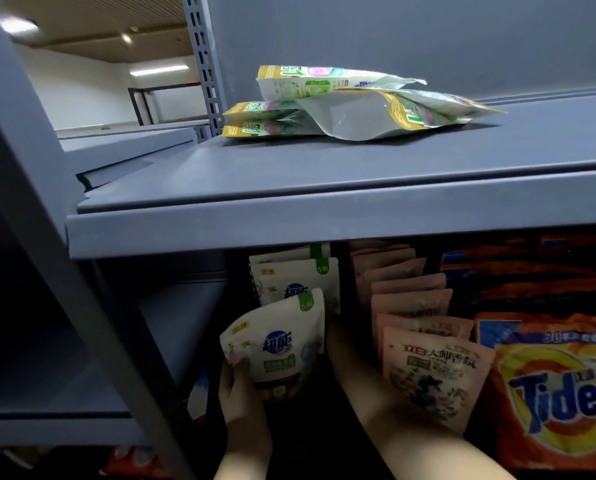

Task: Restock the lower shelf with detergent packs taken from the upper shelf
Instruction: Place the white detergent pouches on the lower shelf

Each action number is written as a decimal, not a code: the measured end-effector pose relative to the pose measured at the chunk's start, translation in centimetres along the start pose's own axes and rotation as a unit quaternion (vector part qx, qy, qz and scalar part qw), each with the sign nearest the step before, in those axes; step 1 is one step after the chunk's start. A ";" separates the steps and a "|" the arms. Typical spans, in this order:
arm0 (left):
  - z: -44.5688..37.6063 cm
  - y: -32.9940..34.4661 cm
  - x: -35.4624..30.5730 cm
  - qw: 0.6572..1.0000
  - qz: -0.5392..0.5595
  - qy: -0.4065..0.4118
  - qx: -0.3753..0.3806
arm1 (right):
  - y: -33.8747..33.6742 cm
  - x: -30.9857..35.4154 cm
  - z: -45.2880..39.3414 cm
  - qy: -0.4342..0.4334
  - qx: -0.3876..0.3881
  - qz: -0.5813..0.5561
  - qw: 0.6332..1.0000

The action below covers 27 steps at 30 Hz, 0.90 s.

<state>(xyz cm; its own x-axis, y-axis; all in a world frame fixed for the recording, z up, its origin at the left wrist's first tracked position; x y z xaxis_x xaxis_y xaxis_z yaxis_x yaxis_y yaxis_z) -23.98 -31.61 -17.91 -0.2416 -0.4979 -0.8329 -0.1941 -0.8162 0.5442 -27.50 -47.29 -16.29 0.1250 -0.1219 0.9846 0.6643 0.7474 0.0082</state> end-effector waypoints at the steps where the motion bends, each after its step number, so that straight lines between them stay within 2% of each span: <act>1: -0.3 0.5 -0.1 1.000 -0.020 0.002 0.012 | -0.1 -0.4 0.0 0.009 -0.007 0.017 1.000; 5: -2.4 2.9 -0.3 0.996 -0.069 -0.007 0.057 | 0.1 -2.0 1.6 -0.013 -0.052 0.018 0.998; 9: -4.5 4.2 0.3 0.989 -0.126 -0.002 0.078 | 0.5 -2.1 1.7 -0.034 -0.030 0.047 0.998; 16: -5.9 4.6 1.1 0.966 -0.218 0.067 0.125 | -0.4 -1.3 0.4 -0.053 -0.004 0.026 0.998; 19: -6.3 4.1 0.9 0.941 -0.312 0.069 0.108 | -0.5 -1.3 0.4 -0.047 0.024 0.037 0.998; 22: -6.3 3.9 0.4 0.913 -0.393 0.058 0.094 | -0.8 -0.8 0.8 -0.023 0.016 0.098 0.995; 25: -5.9 3.8 -0.3 0.898 -0.434 0.018 0.062 | -1.0 -0.6 1.9 0.004 0.008 0.199 0.980; 27: -5.2 3.5 -0.8 0.893 -0.448 -0.027 0.032 | -1.1 -0.5 3.3 -0.015 0.021 0.241 0.970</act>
<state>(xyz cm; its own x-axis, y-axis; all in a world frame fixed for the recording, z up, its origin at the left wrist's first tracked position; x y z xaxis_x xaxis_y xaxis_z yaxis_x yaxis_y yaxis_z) -19.57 -35.60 -15.81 -0.0072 0.3638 -0.9314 -0.3858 -0.8604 -0.3331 -30.74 -45.89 -16.22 0.3920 0.2657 0.8808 0.5040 0.7389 -0.4472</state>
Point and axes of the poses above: each hand's wrist, its own z-axis away from the middle knuckle, its own y-axis out of the palm, x = y × z, the point moved 3 cm from there along -z, towards the middle knuckle, and after that the axes turned 11 degrees about x, right-handed, at the moved point
